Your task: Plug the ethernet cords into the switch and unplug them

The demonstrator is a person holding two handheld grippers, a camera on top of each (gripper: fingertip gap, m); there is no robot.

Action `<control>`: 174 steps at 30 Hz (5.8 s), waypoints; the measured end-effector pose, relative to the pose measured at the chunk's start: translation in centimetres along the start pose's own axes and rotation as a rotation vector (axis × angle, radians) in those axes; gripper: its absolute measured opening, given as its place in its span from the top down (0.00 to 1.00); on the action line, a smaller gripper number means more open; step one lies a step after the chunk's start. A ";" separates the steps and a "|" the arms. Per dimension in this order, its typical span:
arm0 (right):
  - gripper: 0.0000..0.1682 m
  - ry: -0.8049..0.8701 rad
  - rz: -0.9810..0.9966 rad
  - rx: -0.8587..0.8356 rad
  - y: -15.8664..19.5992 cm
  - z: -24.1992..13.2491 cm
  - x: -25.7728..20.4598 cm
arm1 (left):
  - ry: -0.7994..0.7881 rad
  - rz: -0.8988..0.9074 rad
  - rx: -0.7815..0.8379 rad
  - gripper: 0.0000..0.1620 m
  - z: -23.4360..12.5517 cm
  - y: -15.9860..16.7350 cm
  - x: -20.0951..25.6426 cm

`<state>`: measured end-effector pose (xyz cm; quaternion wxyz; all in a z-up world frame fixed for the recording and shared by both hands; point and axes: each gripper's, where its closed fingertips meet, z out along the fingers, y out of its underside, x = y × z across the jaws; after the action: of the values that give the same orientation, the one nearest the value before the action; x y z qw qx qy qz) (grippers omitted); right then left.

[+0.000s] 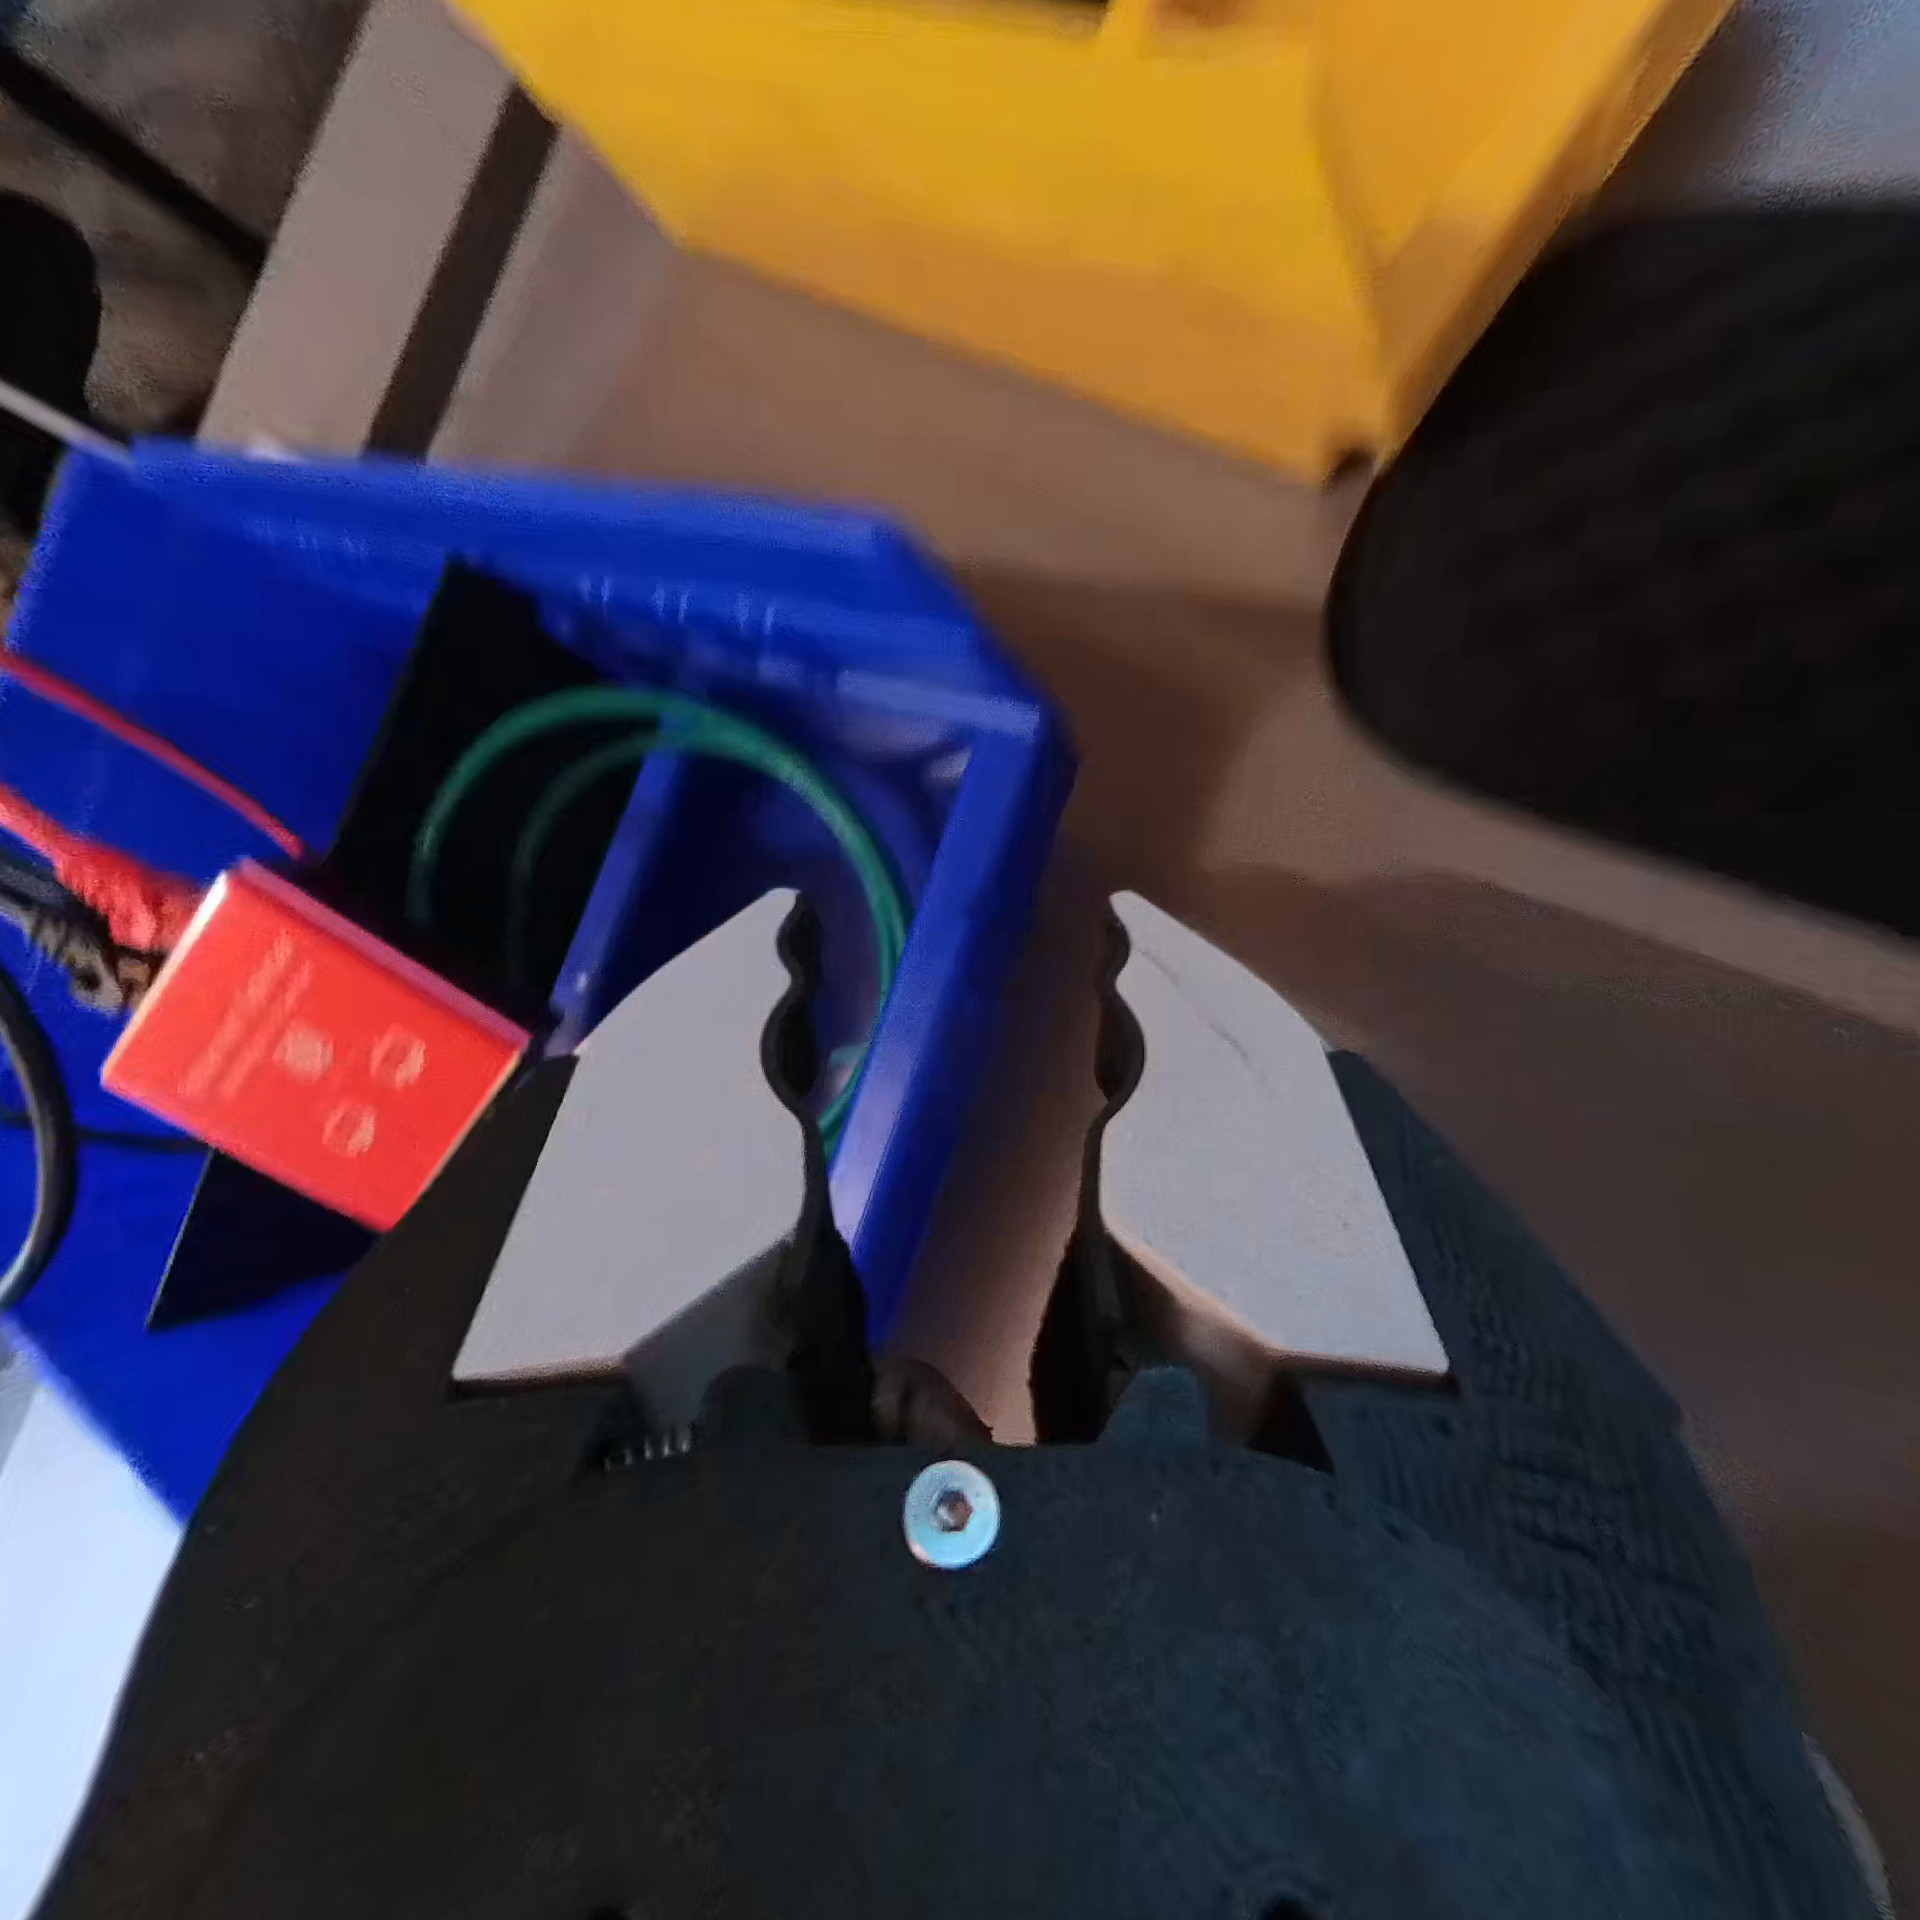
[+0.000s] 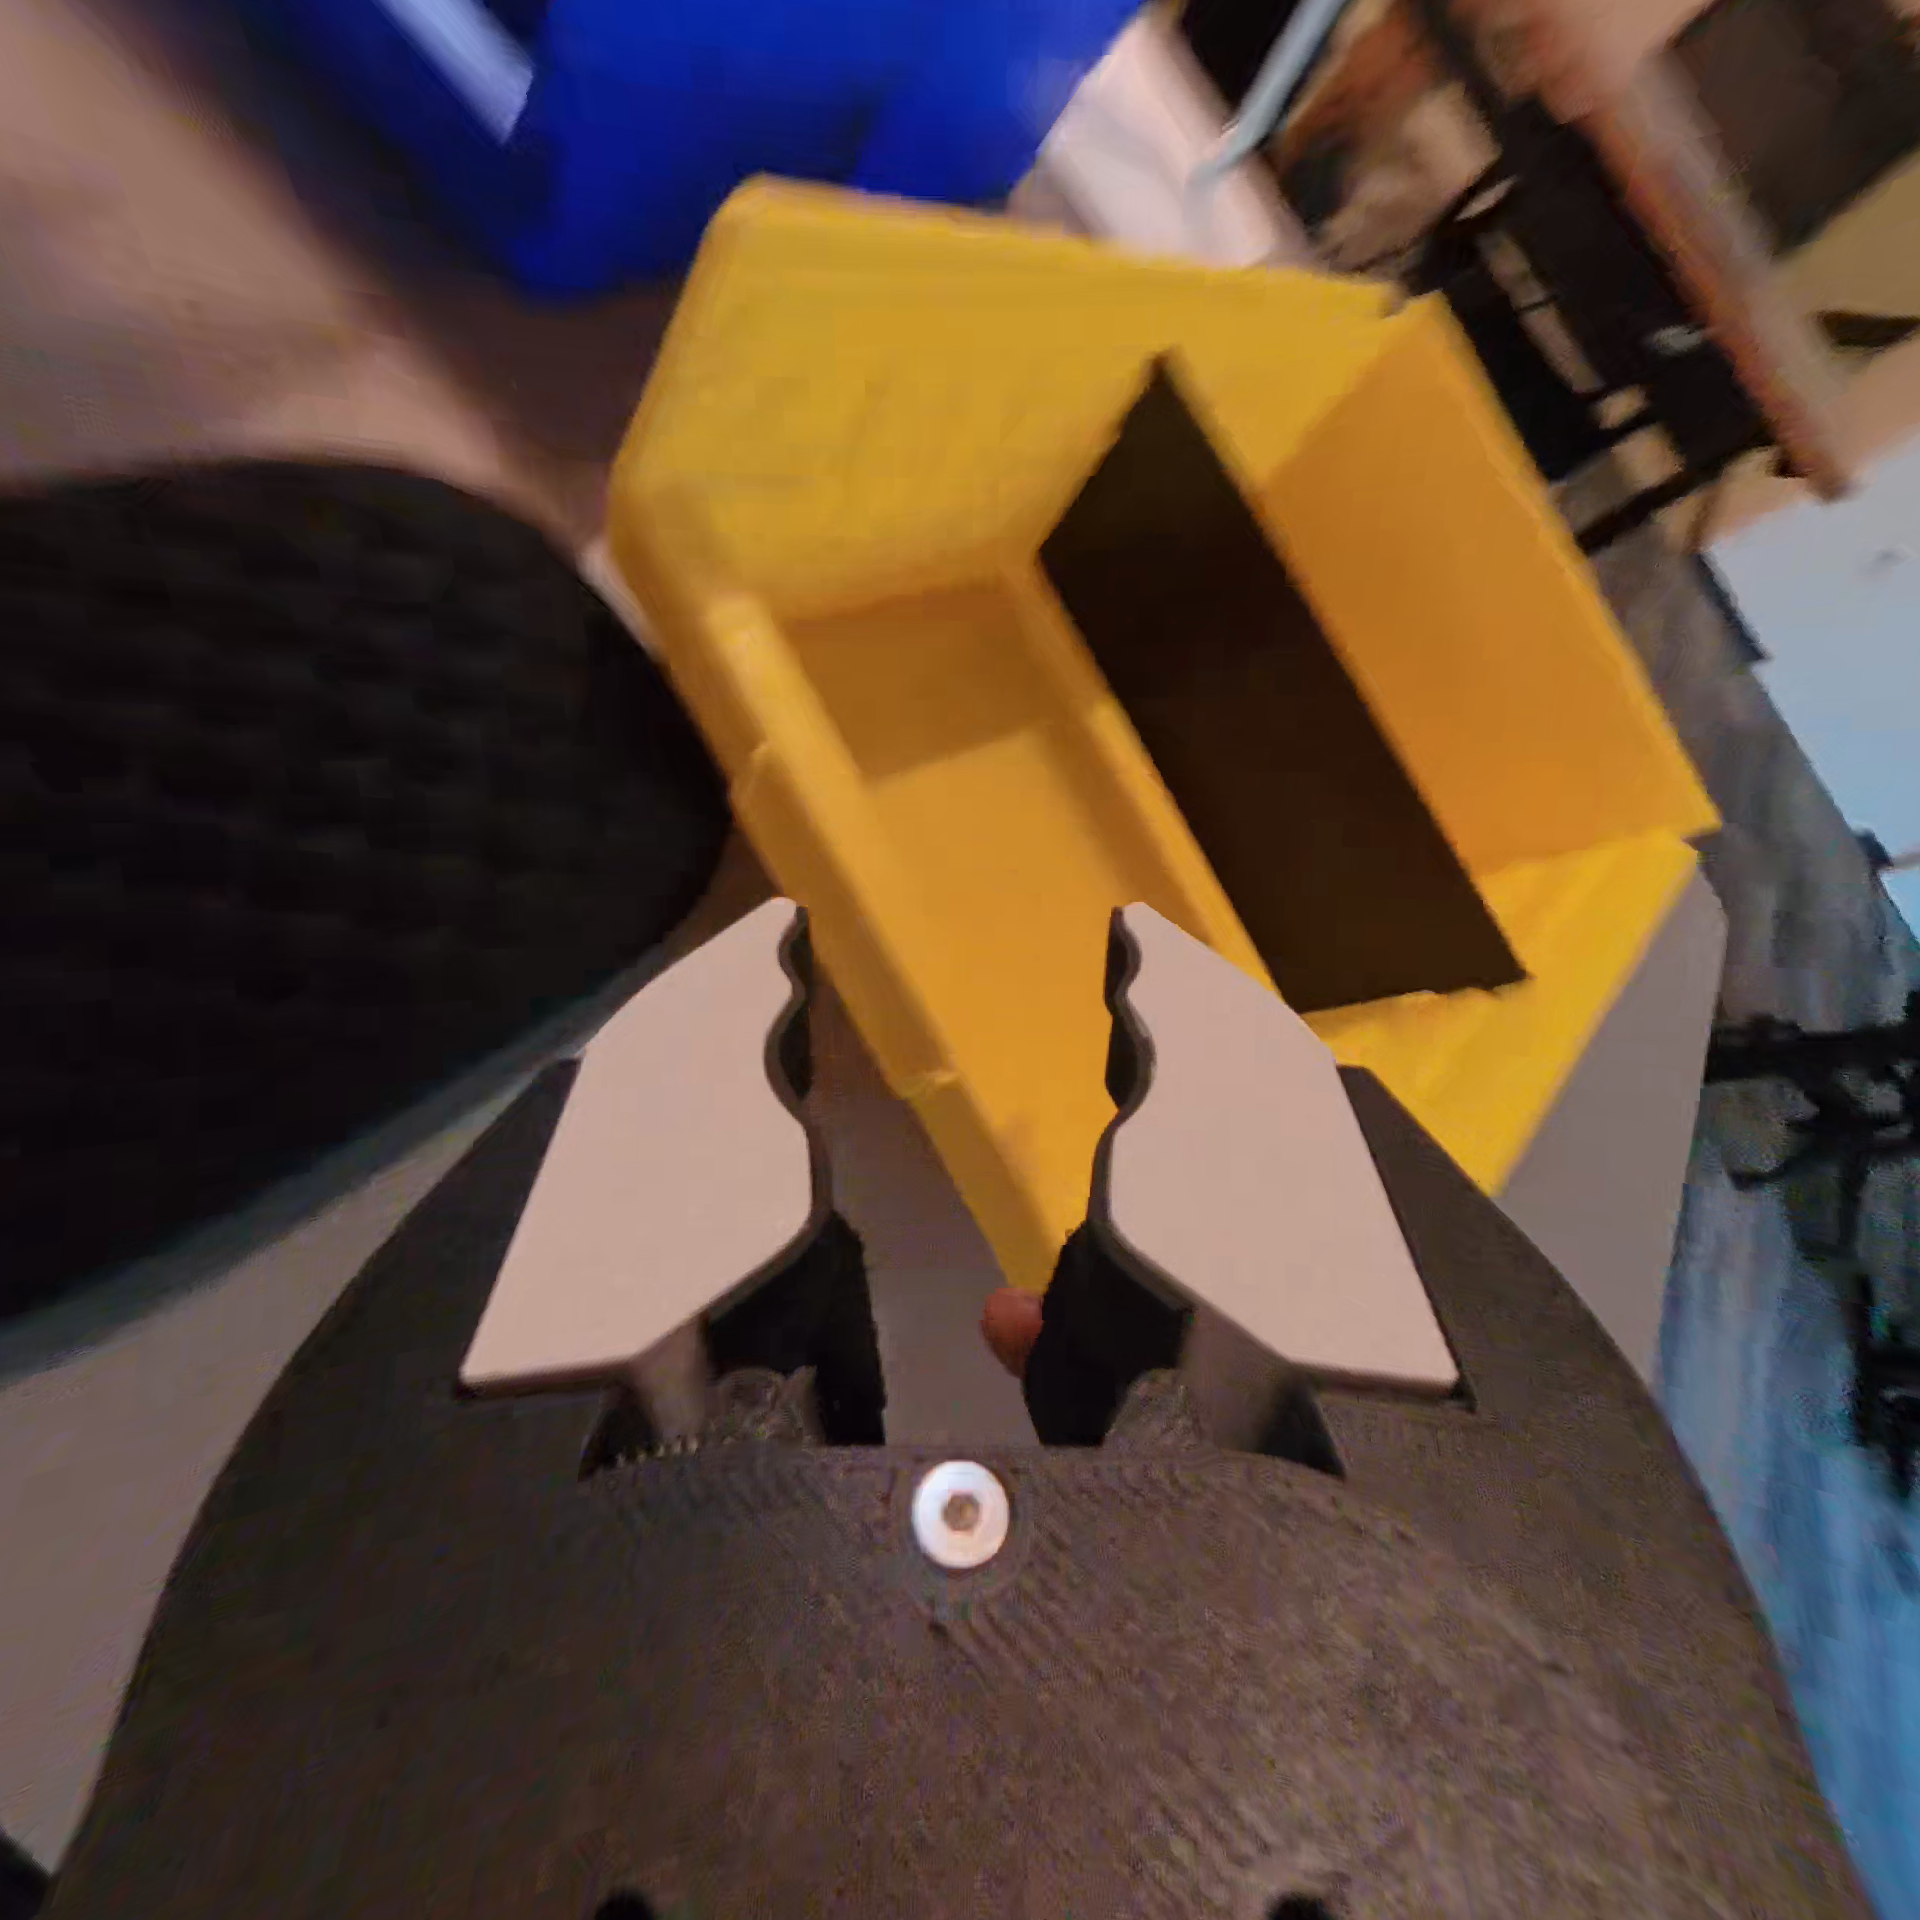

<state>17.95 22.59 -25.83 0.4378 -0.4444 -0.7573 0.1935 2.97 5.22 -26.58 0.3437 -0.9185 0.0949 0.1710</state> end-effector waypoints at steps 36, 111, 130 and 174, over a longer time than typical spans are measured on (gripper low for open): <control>0.80 -0.068 -0.369 -0.352 7.6 3.4 1.7 | -0.086 0.068 -0.299 0.79 -12.2 28.3 -8.8; 0.65 -0.882 0.620 0.963 -29.5 -5.2 -13.0 | -0.437 0.079 0.662 0.52 -21.4 -1.8 -4.3; 0.81 -0.987 0.562 0.793 -25.8 0.4 -17.4 | 0.656 -0.317 0.464 0.61 -12.4 2.1 4.2; 0.92 -0.575 0.281 0.973 -25.1 -1.3 -15.4 | 0.690 -0.300 0.648 0.83 -14.7 1.9 4.1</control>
<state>9.83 -3.82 -15.54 0.3385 -0.2181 -0.6036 0.6882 9.87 -6.21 -18.96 0.5810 -0.7710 0.1182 -0.2325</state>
